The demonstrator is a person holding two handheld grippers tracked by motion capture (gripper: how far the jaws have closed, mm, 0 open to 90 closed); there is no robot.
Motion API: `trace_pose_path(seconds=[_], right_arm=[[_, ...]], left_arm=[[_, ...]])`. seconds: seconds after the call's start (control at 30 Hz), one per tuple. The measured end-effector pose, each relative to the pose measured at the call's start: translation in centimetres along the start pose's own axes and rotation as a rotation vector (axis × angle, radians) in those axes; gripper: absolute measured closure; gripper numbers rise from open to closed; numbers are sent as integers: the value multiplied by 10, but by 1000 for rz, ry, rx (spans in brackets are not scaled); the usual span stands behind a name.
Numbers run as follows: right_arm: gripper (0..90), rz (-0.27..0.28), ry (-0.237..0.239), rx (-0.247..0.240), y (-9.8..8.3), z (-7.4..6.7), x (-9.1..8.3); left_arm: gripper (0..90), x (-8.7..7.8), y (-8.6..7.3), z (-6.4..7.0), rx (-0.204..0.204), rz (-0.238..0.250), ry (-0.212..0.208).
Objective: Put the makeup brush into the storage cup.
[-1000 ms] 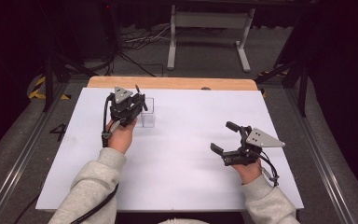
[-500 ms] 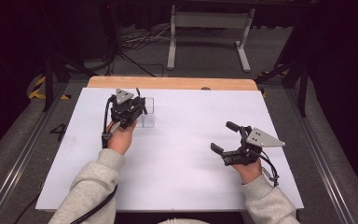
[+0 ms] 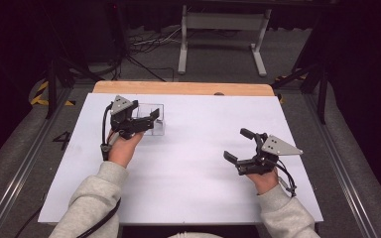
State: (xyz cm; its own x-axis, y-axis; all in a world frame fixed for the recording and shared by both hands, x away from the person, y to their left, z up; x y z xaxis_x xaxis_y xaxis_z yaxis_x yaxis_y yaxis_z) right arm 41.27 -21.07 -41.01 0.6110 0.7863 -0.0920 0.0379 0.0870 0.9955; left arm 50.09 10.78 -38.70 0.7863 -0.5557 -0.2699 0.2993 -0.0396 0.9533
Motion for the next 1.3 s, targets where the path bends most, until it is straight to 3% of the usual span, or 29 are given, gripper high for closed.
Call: trace_pose_path(seconds=[0.17, 0.3, 0.6, 0.73, 0.97, 1.3], right_arm=[[8, 8, -5, -5, 3, 2, -1], [8, 7, -9, -4, 4, 4, -4], [7, 13, -30, -13, 7, 12, -13], [6, 11, -35, -8, 6, 15, -17], [5, -16, -69, -32, 1, 22, -27], [3, -17, -73, -37, -7, 24, -37]], left_arm=[[26, -23, 5, 7, 53, 39, -62], [14, -40, 3, 10, 80, 61, -87], [2, -65, -6, 10, 87, 87, -123], [2, -74, -16, 9, 116, 71, -140], [0, -88, -29, 10, 93, 88, -195], [0, -97, -45, 11, 68, 95, -249]])
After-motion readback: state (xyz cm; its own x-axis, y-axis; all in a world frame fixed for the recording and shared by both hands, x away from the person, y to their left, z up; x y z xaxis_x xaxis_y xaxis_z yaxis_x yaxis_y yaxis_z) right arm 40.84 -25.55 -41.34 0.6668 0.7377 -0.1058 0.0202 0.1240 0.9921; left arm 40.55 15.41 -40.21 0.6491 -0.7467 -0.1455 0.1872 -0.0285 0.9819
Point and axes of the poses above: each handheld gripper's, and its own axes: x roughly forward along the jaws, y roughly out of its top, z roughly to its right, the point moved 7 cm from there along x, roughly forward along the jaws, and after that the axes turned 1 degree about y, right-handed, at the moved point
